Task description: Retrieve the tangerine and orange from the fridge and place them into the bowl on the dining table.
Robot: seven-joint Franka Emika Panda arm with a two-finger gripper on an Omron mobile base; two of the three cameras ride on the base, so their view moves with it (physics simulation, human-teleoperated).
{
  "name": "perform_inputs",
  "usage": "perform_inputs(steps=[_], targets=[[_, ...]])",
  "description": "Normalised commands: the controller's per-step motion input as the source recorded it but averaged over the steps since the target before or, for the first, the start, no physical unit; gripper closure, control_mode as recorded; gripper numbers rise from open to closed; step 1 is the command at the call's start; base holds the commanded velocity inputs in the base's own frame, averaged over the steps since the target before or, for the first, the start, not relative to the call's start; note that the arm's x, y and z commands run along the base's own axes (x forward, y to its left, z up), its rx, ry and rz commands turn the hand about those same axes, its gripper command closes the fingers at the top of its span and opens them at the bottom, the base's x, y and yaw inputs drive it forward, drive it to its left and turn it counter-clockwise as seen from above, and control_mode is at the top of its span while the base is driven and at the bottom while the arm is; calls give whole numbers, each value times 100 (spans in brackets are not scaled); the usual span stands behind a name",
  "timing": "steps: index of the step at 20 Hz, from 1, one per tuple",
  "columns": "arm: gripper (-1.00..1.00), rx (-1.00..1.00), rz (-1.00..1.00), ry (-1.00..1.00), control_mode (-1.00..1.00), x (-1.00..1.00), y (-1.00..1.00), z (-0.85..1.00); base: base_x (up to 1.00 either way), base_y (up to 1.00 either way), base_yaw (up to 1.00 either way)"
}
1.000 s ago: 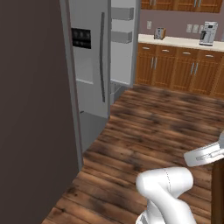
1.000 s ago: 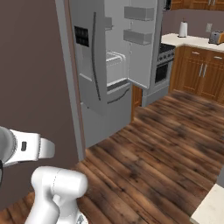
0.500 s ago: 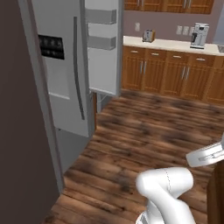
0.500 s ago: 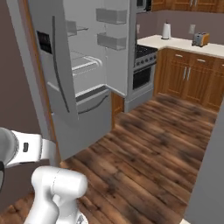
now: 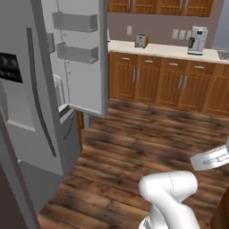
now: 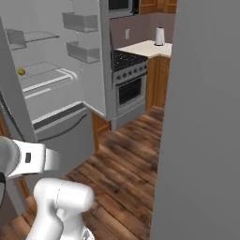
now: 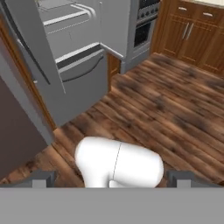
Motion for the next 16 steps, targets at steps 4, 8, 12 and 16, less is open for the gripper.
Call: perform_inputs(steps=[4,8,12,16], targets=[[-100,0,0,0,100,0,0,0,92,-7,-1],[-100,0,0,0,100,0,0,0,87,0,16],[-100,0,0,0,100,0,0,0,75,0,35],[-100,0,0,0,100,0,0,0,83,0,45]])
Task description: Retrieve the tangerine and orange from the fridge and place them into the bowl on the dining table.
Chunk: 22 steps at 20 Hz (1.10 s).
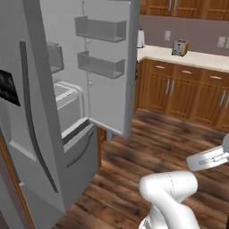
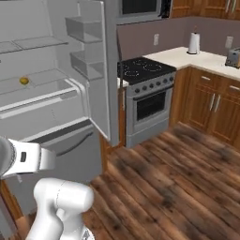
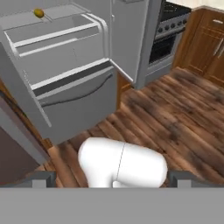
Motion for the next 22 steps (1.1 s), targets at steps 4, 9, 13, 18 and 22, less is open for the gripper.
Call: perform_inputs(steps=[4,9,13,18,22], targets=[[-100,0,0,0,100,0,0,0,76,0,49],[-100,0,0,0,100,0,0,0,71,0,51],[-100,0,0,0,100,0,0,0,64,0,50],[-100,0,0,0,100,0,0,0,64,0,49],[-100,0,0,0,100,0,0,0,49,-24,47]])
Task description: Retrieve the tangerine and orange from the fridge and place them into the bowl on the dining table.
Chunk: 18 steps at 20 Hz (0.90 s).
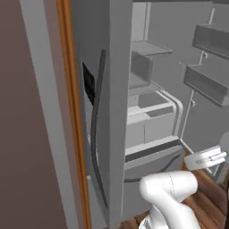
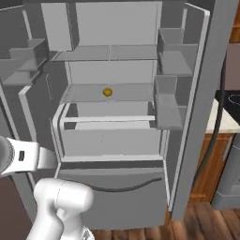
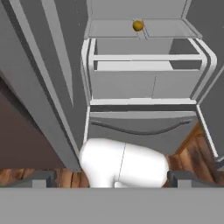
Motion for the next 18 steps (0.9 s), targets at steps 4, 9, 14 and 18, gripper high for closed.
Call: perform_inputs(steps=[4,9,14,18], targets=[[-100,0,0,0,100,0,0,0,21,-69,37],[-100,0,0,0,100,0,0,0,9,-89,29],[-100,0,0,0,100,0,0,0,33,-10,14],[-100,0,0,0,100,0,0,0,42,46,0]])
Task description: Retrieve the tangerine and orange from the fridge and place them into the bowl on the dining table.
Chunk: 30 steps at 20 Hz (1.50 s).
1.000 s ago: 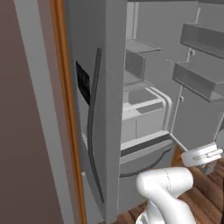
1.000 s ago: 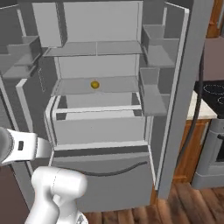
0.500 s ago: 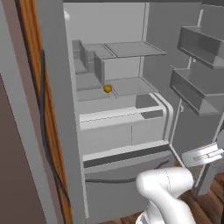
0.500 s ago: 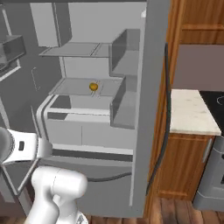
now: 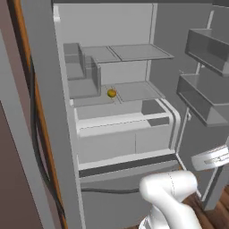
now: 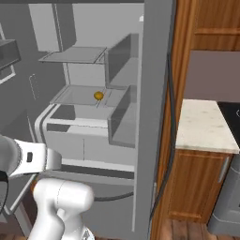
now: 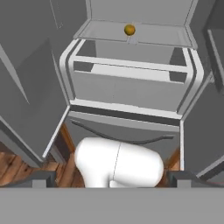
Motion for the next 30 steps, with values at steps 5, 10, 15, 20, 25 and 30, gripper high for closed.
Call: perform_inputs(steps=[5,10,15,20,25,30], targets=[[-100,0,0,0,100,0,0,0,50,50,0],[-100,0,0,0,100,0,0,0,48,23,0],[-100,0,0,0,100,0,0,0,49,0,0],[-100,0,0,0,100,0,0,0,63,0,0],[-100,0,0,0,100,0,0,0,61,-1,3],[-100,0,0,0,100,0,0,0,24,-4,4]])
